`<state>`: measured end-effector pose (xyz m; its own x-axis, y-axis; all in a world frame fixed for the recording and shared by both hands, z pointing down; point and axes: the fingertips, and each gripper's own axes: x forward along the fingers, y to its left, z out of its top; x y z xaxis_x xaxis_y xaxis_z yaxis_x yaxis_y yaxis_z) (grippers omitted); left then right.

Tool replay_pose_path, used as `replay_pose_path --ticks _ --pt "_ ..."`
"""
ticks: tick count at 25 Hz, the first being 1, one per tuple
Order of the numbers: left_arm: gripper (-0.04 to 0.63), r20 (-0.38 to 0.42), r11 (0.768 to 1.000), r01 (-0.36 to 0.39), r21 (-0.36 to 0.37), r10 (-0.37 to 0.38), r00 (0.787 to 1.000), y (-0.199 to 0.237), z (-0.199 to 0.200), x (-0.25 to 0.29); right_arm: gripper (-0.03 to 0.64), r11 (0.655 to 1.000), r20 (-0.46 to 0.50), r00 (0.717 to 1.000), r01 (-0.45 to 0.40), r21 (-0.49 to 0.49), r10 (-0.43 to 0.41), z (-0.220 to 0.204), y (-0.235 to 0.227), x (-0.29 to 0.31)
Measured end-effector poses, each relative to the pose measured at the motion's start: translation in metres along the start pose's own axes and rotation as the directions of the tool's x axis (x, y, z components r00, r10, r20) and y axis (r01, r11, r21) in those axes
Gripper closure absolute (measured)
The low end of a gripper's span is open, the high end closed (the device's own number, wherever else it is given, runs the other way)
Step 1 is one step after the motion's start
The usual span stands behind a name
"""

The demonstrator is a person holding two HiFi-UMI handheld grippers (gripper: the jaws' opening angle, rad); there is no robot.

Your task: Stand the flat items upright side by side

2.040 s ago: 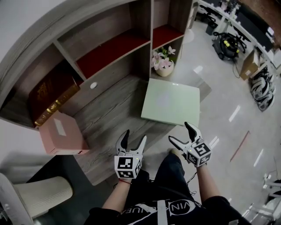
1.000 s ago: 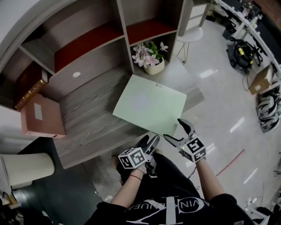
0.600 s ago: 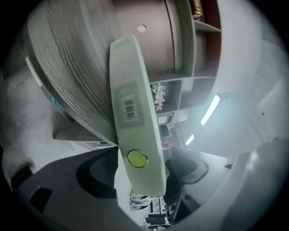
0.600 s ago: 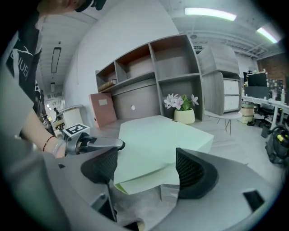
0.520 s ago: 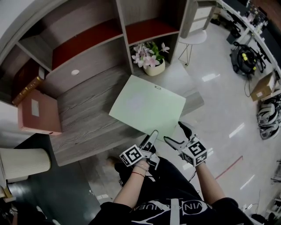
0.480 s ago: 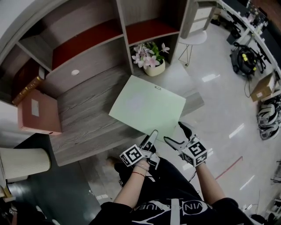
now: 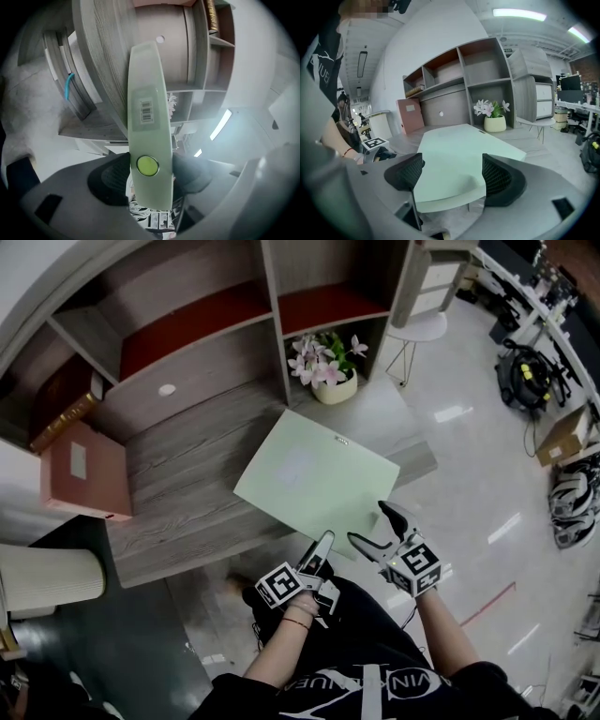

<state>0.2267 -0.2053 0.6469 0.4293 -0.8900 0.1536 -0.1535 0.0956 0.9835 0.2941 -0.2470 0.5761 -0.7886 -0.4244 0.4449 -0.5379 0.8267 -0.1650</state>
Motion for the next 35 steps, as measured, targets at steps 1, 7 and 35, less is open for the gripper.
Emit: replay_pose_path --ticks 1,7,35 --pt "0.316 -0.004 1.000 -0.005 0.003 0.005 1.000 0.001 -0.003 -0.004 0.218 1.000 0.001 1.000 -0.006 -0.002 0.006 0.001 0.002 0.002" --pt "0.316 -0.028 1.000 -0.002 -0.002 0.002 1.000 0.002 -0.013 -0.014 0.218 0.999 -0.001 0.999 -0.038 -0.017 0.038 0.002 0.014 0.010" --pt "0.304 0.019 0.986 -0.012 0.164 0.009 1.000 -0.022 0.029 -0.017 0.201 0.990 -0.037 0.990 -0.138 -0.023 0.137 0.048 0.058 0.065"
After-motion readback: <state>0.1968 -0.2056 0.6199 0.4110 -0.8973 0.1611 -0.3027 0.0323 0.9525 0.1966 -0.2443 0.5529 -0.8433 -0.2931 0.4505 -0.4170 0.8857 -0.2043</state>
